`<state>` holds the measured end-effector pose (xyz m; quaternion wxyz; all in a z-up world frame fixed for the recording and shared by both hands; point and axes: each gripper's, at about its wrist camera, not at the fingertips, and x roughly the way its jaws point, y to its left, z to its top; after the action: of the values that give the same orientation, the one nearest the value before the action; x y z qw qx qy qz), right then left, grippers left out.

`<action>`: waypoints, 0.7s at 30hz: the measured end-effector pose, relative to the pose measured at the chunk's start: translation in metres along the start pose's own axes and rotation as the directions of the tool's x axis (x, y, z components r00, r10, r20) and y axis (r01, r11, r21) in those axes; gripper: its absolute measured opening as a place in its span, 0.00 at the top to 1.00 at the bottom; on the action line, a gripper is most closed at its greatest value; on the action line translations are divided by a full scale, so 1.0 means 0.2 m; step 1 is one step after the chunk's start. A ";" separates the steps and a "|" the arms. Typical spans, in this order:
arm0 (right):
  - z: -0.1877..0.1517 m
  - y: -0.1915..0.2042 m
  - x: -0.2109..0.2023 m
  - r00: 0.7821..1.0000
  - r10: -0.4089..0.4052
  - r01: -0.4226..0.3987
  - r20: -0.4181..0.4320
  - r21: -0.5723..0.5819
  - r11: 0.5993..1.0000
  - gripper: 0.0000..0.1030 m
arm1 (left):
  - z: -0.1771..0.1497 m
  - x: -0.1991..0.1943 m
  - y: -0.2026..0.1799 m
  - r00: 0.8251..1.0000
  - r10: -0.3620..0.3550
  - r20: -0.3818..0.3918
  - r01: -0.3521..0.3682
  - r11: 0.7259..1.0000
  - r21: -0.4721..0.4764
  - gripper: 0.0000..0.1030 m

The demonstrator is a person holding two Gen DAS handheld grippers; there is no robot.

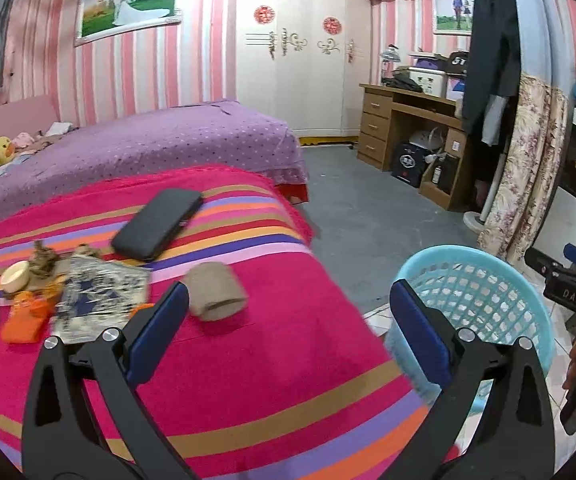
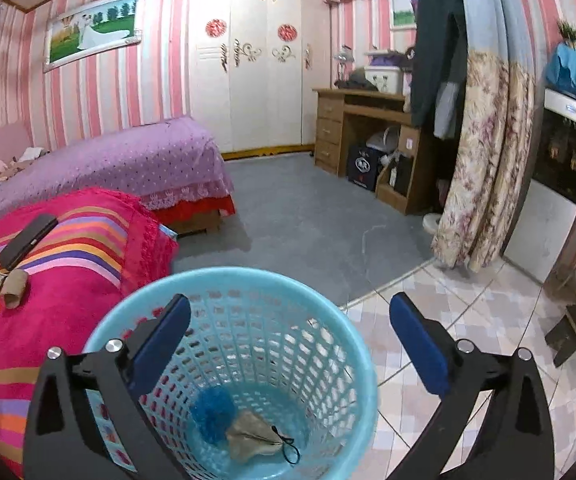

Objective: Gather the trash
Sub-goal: 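Carry both items to the blue basket and open both tools to drop them, then grasp the orange snack bag with the left tool while the right tool grasps the brown paper roll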

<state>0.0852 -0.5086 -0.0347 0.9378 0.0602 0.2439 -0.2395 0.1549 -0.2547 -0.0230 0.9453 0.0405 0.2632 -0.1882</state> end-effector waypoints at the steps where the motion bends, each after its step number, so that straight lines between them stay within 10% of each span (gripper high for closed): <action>1: 0.01 0.04 -0.01 1.000 0.015 -0.015 0.002 -0.003 1.000 0.04 | 0.00 -0.03 0.05 1.000 0.007 -0.002 -0.007 1.000 -0.007 0.05; 21: -0.02 0.90 -0.08 0.947 0.314 -0.320 -0.061 -0.133 0.938 0.04 | -0.18 -0.20 1.15 0.936 0.332 -0.117 -0.344 0.933 -0.107 0.05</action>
<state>0.1573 -0.3431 -0.0304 0.9611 0.0368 0.2655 -0.0662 0.1926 -0.0229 -0.0385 0.9504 0.0348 0.3090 -0.0035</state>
